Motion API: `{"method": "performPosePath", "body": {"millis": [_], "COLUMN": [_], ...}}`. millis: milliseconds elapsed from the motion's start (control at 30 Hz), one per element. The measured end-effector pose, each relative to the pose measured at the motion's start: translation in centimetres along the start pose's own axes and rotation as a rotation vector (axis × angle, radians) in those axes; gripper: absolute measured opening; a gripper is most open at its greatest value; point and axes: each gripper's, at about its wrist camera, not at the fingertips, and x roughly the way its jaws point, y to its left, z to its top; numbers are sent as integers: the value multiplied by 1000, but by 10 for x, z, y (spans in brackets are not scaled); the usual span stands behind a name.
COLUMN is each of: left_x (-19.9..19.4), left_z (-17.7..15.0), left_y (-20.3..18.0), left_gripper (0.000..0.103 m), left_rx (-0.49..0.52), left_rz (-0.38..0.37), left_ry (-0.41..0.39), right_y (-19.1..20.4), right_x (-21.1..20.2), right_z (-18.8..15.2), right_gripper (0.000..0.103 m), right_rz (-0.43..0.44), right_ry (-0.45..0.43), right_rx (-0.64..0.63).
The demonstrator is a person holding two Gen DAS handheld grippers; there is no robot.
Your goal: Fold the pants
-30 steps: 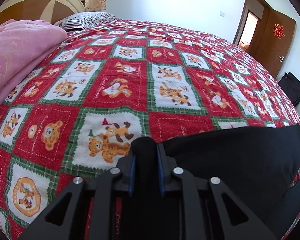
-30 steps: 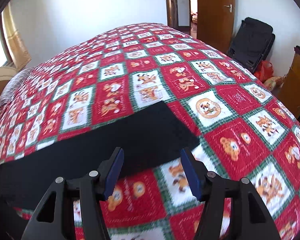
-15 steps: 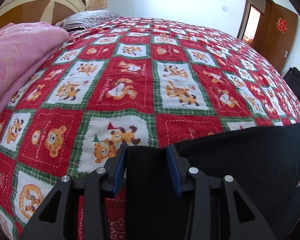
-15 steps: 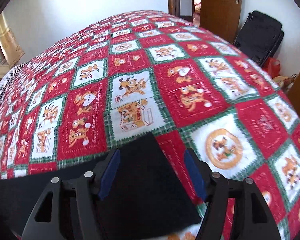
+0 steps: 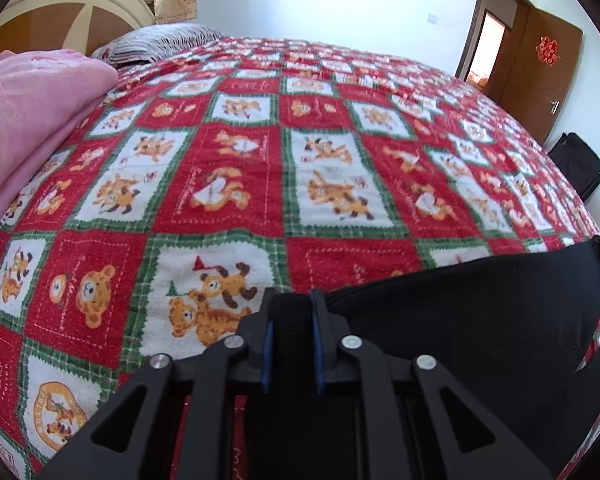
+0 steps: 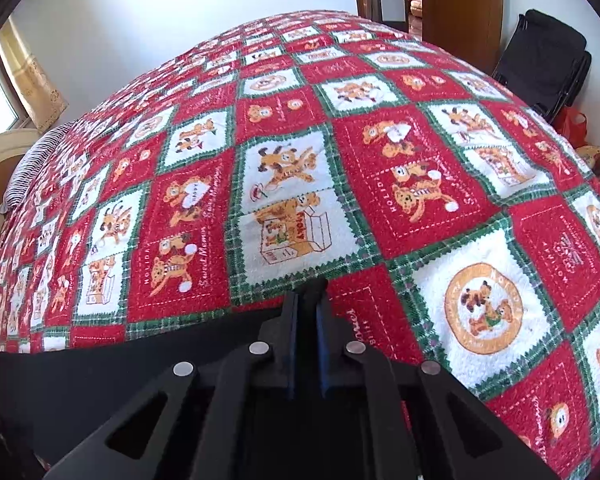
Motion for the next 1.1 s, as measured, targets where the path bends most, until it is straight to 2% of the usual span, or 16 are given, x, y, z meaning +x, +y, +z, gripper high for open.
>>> {"method": "performPosePath", "body": {"millis": [100, 300, 567, 833, 1100], "left_x": [-19, -48, -94, -132, -136], "left_z": [1, -2, -24, -69, -129], "left_y": [1, 3, 1, 7, 20], "left_gripper": [15, 15, 15, 15, 15], "left_rx": [-16, -29, -37, -54, -82], "left_rz": [-21, -61, -153, -222, -266], "left_ry": [-69, -139, -273, -347, -336], "right_y": [9, 6, -18, -44, -75], "right_x": [-22, -80, -149, -197, -236], "right_z": [1, -10, -56, -119, -187], "right_gripper": [7, 7, 7, 7, 7], "right_rz": [4, 60, 150, 220, 252], "right_ry": [-65, -206, -340, -395, -424], "right_rx": [-17, -19, -9, 19, 64]}}
